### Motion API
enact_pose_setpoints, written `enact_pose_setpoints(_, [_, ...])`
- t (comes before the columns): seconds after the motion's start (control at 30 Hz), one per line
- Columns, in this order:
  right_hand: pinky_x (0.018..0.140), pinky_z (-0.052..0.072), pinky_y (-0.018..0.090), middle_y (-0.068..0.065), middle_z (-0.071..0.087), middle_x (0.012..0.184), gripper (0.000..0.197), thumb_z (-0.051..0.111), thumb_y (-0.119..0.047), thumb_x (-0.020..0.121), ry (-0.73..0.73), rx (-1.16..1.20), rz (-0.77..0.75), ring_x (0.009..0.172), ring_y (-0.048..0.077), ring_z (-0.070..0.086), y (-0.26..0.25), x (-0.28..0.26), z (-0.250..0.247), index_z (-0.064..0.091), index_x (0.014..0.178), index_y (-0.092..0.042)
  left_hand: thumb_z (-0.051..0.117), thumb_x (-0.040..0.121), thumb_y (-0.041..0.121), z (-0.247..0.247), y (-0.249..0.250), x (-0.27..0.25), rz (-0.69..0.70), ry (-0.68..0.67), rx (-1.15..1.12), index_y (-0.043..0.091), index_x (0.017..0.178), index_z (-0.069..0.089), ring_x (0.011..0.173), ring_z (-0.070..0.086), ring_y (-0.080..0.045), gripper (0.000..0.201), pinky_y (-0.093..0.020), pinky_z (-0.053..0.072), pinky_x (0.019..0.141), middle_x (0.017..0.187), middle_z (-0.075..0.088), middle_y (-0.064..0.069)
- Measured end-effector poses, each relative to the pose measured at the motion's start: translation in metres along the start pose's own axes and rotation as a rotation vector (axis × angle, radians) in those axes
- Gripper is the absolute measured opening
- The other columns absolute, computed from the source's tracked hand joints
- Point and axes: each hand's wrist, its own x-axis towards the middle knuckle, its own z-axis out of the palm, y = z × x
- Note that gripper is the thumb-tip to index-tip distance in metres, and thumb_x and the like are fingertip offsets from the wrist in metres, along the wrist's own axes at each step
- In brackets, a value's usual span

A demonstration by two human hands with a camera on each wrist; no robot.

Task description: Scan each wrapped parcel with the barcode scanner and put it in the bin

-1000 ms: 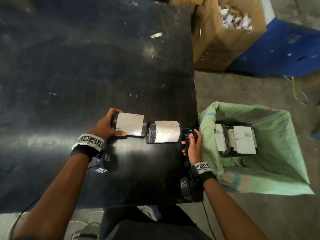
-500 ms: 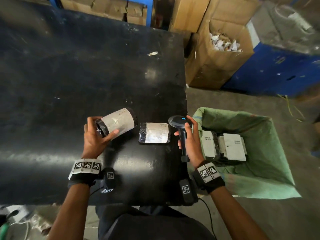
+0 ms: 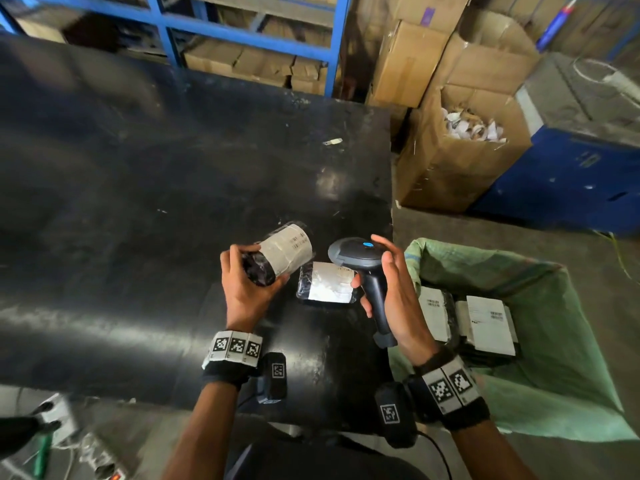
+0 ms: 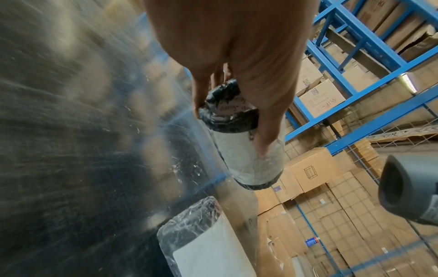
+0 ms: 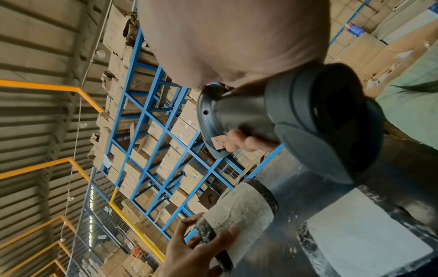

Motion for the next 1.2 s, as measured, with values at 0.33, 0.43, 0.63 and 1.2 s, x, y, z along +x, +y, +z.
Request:
enact_pose_setpoints(0.33, [0.039, 0.040, 0.025, 0.013, 0.063, 0.096, 0.044, 0.033, -0.048, 0.098, -0.023, 0.044, -0.043, 0.057, 0.010, 0.058, -0.008, -0.014, 0.010, 0.046, 0.136, -0.032, 0.096, 0.055, 0.008, -0.005, -0.002, -0.012, -0.001, -0.009, 0.004, 0.009, 0.109, 0.056, 0.097, 0.053, -0.012, 0.068, -0.002, 0.039, 0.086, 0.116, 0.049, -0.010])
enact_pose_setpoints(0.43, [0.040, 0.040, 0.026, 0.013, 0.063, 0.094, 0.044, 0.033, -0.048, 0.098, -0.031, 0.044, -0.044, 0.057, 0.011, 0.057, -0.010, -0.017, 0.010, 0.046, 0.136, -0.033, 0.097, 0.054, 0.010, -0.007, 0.000, -0.014, 0.003, 0.001, -0.005, 0.012, 0.110, 0.056, 0.100, 0.055, -0.015, 0.069, -0.002, 0.039, 0.087, 0.116, 0.049, -0.008])
enact_pose_setpoints(0.63, [0.045, 0.042, 0.031, 0.014, 0.067, 0.096, 0.038, 0.033, -0.046, 0.101, -0.037, -0.019, -0.051, 0.063, 0.022, 0.059, -0.008, -0.024, 0.006, 0.047, 0.135, -0.037, 0.097, 0.054, 0.011, -0.008, 0.004, -0.019, -0.002, 0.018, -0.004, 0.013, 0.112, 0.056, 0.098, 0.053, -0.011, 0.071, -0.019, 0.047, 0.089, 0.116, 0.049, -0.007])
enact_pose_setpoints(1.2, [0.039, 0.047, 0.026, 0.016, 0.060, 0.095, 0.036, 0.034, -0.039, 0.104, 0.199, -0.172, 0.520, 0.051, 0.023, 0.055, 0.154, -0.025, -0.024, 0.030, 0.138, -0.025, 0.098, 0.056, 0.019, -0.039, -0.007, -0.065, -0.112, -0.002, 0.099, 0.016, 0.115, 0.055, 0.099, 0.052, -0.008, 0.073, -0.008, 0.043, 0.087, 0.119, 0.052, -0.009])
